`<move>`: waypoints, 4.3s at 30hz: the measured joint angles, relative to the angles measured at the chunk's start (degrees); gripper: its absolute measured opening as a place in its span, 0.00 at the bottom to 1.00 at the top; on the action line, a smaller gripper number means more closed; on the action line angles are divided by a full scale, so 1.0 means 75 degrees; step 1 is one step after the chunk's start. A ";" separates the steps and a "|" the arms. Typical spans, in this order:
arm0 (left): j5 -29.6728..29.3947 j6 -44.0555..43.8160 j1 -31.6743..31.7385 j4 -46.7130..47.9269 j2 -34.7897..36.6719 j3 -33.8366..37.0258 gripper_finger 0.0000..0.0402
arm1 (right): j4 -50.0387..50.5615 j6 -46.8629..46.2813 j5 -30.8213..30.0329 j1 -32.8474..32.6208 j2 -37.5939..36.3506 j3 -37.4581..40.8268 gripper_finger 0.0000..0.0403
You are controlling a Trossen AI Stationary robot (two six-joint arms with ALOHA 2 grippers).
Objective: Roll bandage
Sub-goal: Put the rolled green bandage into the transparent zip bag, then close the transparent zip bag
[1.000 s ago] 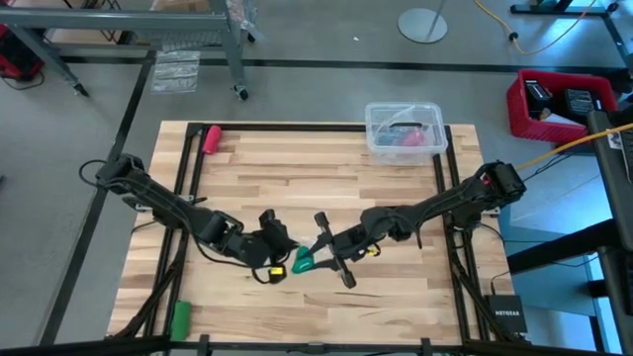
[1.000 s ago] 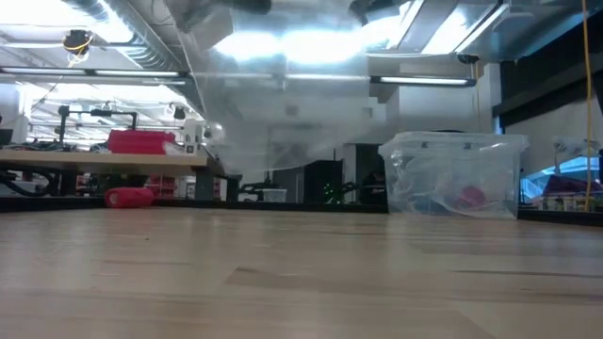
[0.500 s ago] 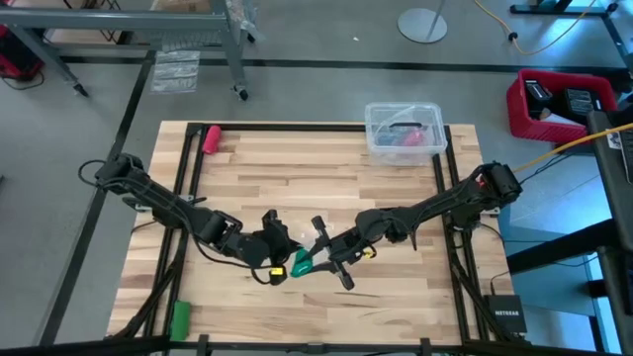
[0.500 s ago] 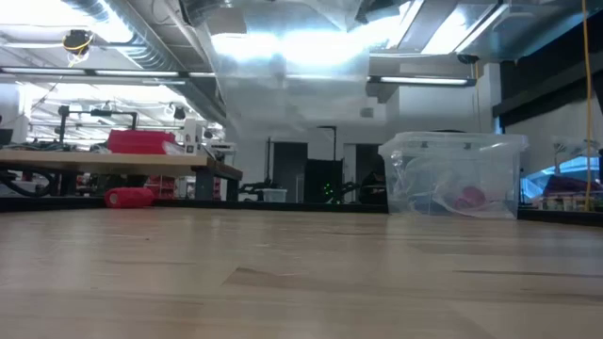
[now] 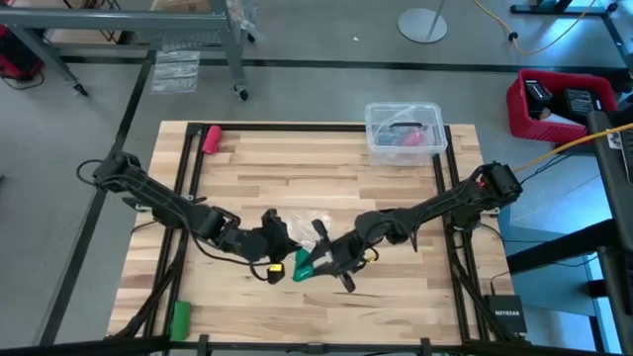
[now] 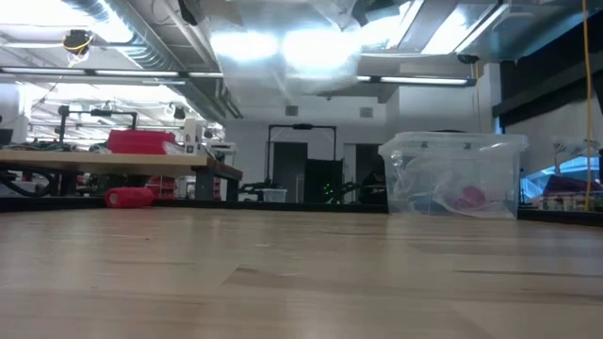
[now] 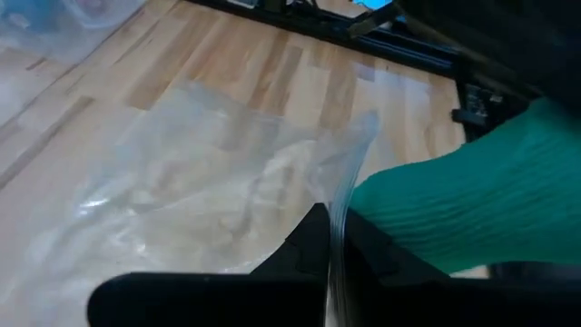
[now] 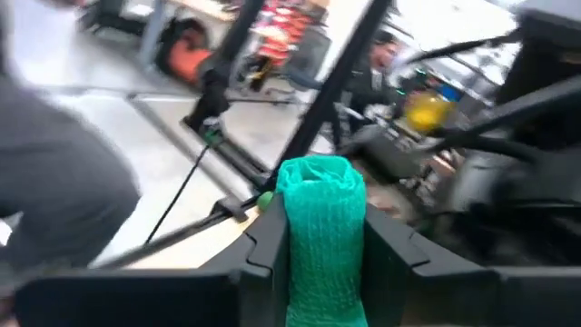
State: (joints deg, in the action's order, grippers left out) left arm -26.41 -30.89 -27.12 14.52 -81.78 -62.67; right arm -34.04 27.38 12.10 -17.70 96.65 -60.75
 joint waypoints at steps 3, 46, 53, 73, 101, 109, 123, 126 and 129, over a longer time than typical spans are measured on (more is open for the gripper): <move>0.0191 -0.0062 0.0013 -0.0002 0.0192 0.0000 0.01 | 0.0228 0.0925 0.0355 0.0001 -0.0014 0.0000 0.24; 0.1224 -0.0294 0.0437 -0.0369 0.1120 -0.0006 0.01 | 0.1893 0.4399 -0.2871 -0.0763 -0.0037 -0.1006 0.20; 0.1543 -0.0886 0.0642 -0.0436 0.1510 -0.0006 0.01 | 0.1534 0.5553 -0.4419 -0.0797 -0.0060 -0.1029 0.20; 0.1148 -0.0828 0.0747 -0.0641 0.1491 0.0003 0.01 | 0.2427 0.2522 -0.7733 -0.0580 -0.0054 -0.1032 0.22; 0.0840 -0.0490 0.1842 0.1333 0.1475 0.0000 0.01 | 0.6529 -0.2866 -0.6702 -0.0920 -0.0344 -0.2340 0.64; 0.1354 -0.0055 0.1260 0.1291 0.1475 0.0000 0.01 | 0.7887 -0.3886 -0.6629 -0.1060 -0.1390 -0.0896 0.53; 0.1270 0.0756 0.0759 0.0465 0.0969 0.0000 0.01 | 0.1006 -0.3189 -0.4231 -0.0205 -0.1739 0.1976 0.47; 0.1263 0.0778 0.0756 0.0339 0.0973 0.0000 0.01 | 0.1016 -0.3186 -0.4069 -0.0227 -0.1756 0.1970 0.47; 0.1264 0.0803 0.0753 0.0342 0.0977 0.0000 0.01 | 0.0941 -0.3148 -0.3956 -0.0249 -0.1750 0.1973 0.46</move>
State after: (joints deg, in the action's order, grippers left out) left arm -16.93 -24.86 -21.47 17.09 -74.46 -62.67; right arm -26.98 3.78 -17.57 -19.56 83.53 -45.95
